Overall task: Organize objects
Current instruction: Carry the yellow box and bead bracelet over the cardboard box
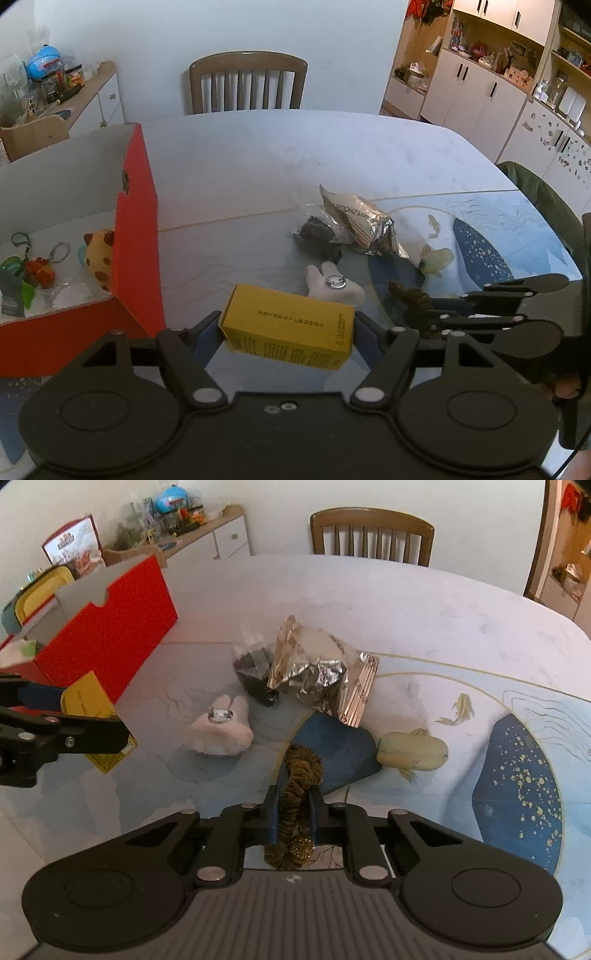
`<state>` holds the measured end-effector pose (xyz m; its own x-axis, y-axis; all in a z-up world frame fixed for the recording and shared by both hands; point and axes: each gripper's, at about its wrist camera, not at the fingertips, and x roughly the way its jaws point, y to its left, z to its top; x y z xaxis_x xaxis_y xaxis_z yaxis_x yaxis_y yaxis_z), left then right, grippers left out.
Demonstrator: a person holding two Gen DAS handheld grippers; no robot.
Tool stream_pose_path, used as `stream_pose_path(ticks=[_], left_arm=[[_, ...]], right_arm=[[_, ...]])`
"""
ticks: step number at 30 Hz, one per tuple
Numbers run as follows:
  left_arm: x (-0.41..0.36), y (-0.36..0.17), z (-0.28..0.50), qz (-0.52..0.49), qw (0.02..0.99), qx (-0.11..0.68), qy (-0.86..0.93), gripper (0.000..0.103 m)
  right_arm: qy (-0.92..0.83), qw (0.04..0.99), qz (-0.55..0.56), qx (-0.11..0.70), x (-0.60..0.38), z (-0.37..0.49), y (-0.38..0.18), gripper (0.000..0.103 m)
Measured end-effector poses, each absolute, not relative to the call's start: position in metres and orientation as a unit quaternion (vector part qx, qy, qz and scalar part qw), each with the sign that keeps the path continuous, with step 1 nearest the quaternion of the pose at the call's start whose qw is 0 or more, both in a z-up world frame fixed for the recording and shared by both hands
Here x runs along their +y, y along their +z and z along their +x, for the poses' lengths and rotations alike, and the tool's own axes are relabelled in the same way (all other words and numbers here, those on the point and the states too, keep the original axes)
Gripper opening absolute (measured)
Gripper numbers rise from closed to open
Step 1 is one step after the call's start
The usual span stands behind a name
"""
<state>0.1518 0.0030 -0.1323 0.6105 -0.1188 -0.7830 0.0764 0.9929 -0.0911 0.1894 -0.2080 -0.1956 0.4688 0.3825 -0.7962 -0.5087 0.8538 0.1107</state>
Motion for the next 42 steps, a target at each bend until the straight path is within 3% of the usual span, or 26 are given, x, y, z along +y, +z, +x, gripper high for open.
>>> stream_pose_path(ticks=[23, 42], left_arm=[[0.055, -0.070, 0.141, -0.033, 0.916, 0.393, -0.066, 0.073], [0.141, -0.050, 0.148, -0.030, 0.922, 0.386, -0.009, 0.073]], right_arm=[[0.357, 0.853, -0.068, 0.375, -0.162, 0.161, -0.082, 0.015], [0.410, 0.841, -0.095, 0.339, -0.054, 0.170, -0.053, 0.015]])
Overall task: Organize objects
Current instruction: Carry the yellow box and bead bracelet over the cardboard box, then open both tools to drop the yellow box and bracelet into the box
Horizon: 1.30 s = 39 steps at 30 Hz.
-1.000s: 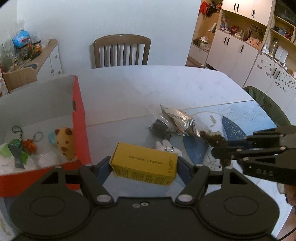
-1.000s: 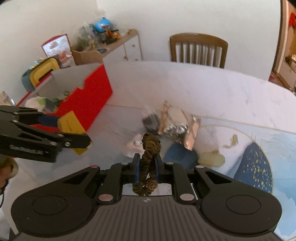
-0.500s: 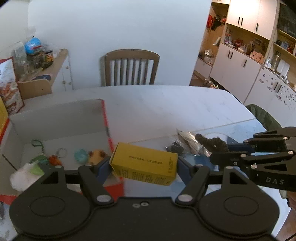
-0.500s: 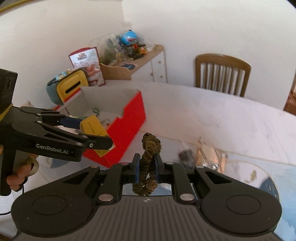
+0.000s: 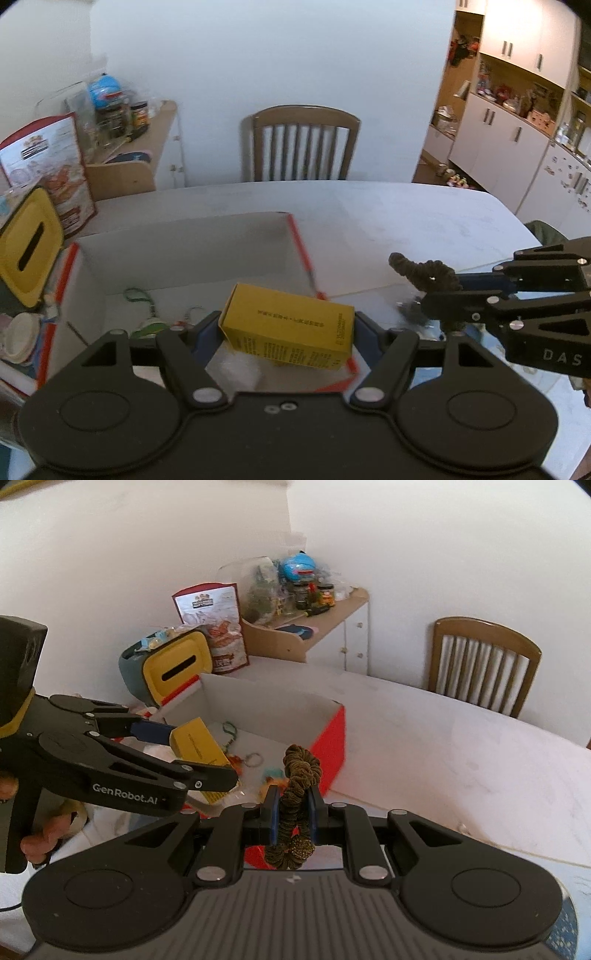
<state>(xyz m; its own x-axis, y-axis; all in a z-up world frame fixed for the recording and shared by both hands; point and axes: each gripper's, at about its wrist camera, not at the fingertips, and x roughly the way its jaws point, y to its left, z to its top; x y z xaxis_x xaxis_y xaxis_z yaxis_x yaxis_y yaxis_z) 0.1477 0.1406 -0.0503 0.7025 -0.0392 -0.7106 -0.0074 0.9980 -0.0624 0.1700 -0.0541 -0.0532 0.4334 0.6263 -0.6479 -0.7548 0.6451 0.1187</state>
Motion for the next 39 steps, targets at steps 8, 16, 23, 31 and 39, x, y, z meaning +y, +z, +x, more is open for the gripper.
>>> stream_pose_path(ticks=[8, 16, 23, 31, 39], left_arm=[[0.198, -0.050, 0.161, -0.034, 0.919, 0.390, 0.044, 0.073], [0.240, -0.064, 0.175, -0.038, 0.909, 0.407, 0.081, 0.073], [0.246, -0.081, 0.197, -0.029, 0.904, 0.421, 0.077, 0.073], [0.251, -0.104, 0.225, -0.032, 0.892, 0.446, 0.066, 0.073], [0.255, -0.125, 0.239, -0.035, 0.876, 0.477, 0.062, 0.073]], right_arm=[[0.418, 0.835, -0.111, 0.341, -0.002, 0.177, -0.061, 0.015], [0.411, 0.829, -0.137, 0.353, 0.038, 0.189, -0.082, 0.015], [0.402, 0.825, -0.160, 0.363, 0.069, 0.206, -0.101, 0.015], [0.398, 0.814, -0.184, 0.381, 0.096, 0.217, -0.126, 0.015], [0.398, 0.802, -0.209, 0.394, 0.114, 0.222, -0.142, 0.015]])
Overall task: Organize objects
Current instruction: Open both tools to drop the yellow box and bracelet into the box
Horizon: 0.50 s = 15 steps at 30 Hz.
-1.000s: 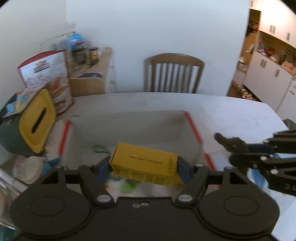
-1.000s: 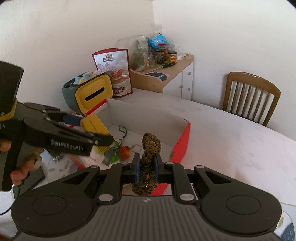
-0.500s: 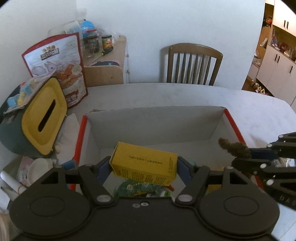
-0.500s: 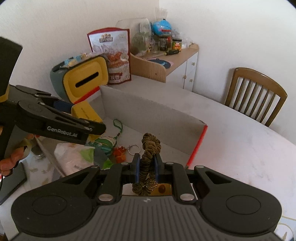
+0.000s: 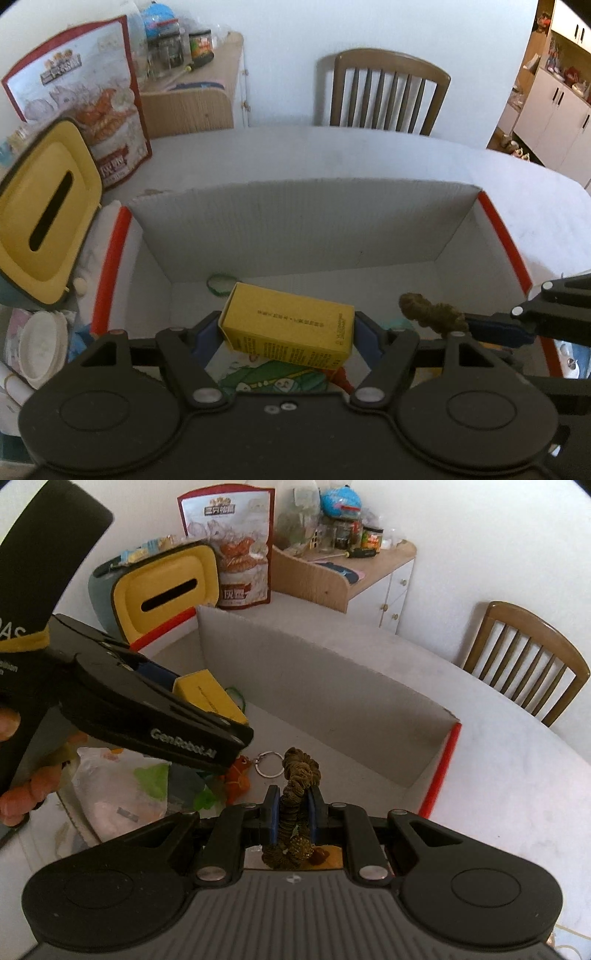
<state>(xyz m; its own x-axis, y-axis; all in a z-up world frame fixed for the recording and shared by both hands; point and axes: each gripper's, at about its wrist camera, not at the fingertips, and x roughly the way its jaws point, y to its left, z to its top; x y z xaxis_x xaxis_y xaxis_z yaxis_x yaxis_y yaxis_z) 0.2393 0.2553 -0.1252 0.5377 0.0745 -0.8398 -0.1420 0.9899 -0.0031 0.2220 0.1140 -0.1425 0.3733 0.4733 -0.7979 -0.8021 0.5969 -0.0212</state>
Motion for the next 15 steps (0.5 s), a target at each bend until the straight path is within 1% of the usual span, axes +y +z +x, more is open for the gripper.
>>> stream_pose_path(ticks=[7, 15], left_arm=[[0.258, -0.133, 0.244, -0.039, 0.869, 0.490, 0.055, 0.073], [0.259, -0.136, 0.246, -0.040, 0.867, 0.494, 0.049, 0.073]], right_arm=[[0.387, 0.795, -0.219, 0.412, 0.122, 0.223, -0.159, 0.015], [0.391, 0.794, -0.210, 0.415, 0.120, 0.221, -0.160, 0.015]])
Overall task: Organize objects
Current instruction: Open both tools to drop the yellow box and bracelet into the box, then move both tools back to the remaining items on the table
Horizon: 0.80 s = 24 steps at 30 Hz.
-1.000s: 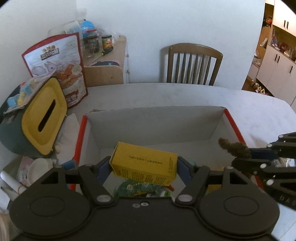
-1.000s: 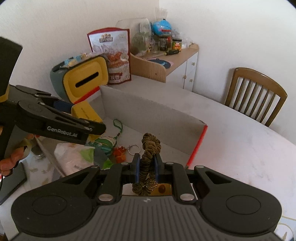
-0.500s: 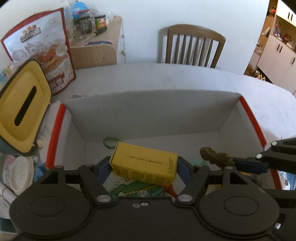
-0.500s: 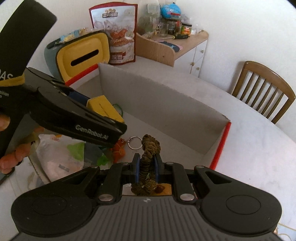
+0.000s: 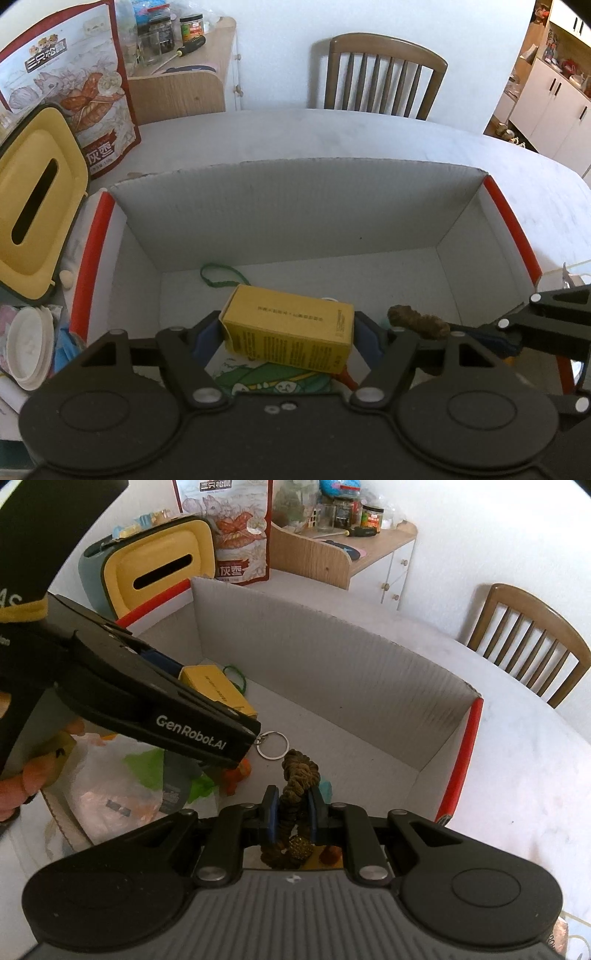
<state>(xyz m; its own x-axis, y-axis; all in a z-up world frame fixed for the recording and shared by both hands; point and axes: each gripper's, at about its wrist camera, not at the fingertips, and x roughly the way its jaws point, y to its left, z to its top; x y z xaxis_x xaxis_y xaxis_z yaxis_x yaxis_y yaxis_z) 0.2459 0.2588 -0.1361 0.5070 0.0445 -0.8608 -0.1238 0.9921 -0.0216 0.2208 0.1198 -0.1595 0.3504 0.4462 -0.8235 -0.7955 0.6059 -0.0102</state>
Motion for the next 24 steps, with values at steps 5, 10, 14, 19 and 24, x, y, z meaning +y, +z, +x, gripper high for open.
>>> stream_pose_path(ticks=[5, 10, 14, 19, 24], left_arm=[[0.258, -0.134, 0.245, -0.035, 0.870, 0.490, 0.047, 0.073], [0.255, -0.127, 0.242, -0.035, 0.876, 0.478, 0.043, 0.074], [0.254, -0.119, 0.238, -0.038, 0.882, 0.467, 0.042, 0.077], [0.250, -0.109, 0.229, -0.038, 0.889, 0.454, 0.040, 0.078], [0.248, -0.094, 0.218, -0.044, 0.897, 0.438, 0.040, 0.079]], right_arm=[[0.395, 0.797, -0.197, 0.412, 0.117, 0.220, -0.154, 0.017], [0.398, 0.803, -0.182, 0.405, 0.109, 0.219, -0.146, 0.021], [0.397, 0.808, -0.169, 0.402, 0.103, 0.218, -0.139, 0.021], [0.400, 0.812, -0.152, 0.397, 0.092, 0.216, -0.129, 0.027], [0.400, 0.824, -0.132, 0.379, 0.075, 0.208, -0.112, 0.055]])
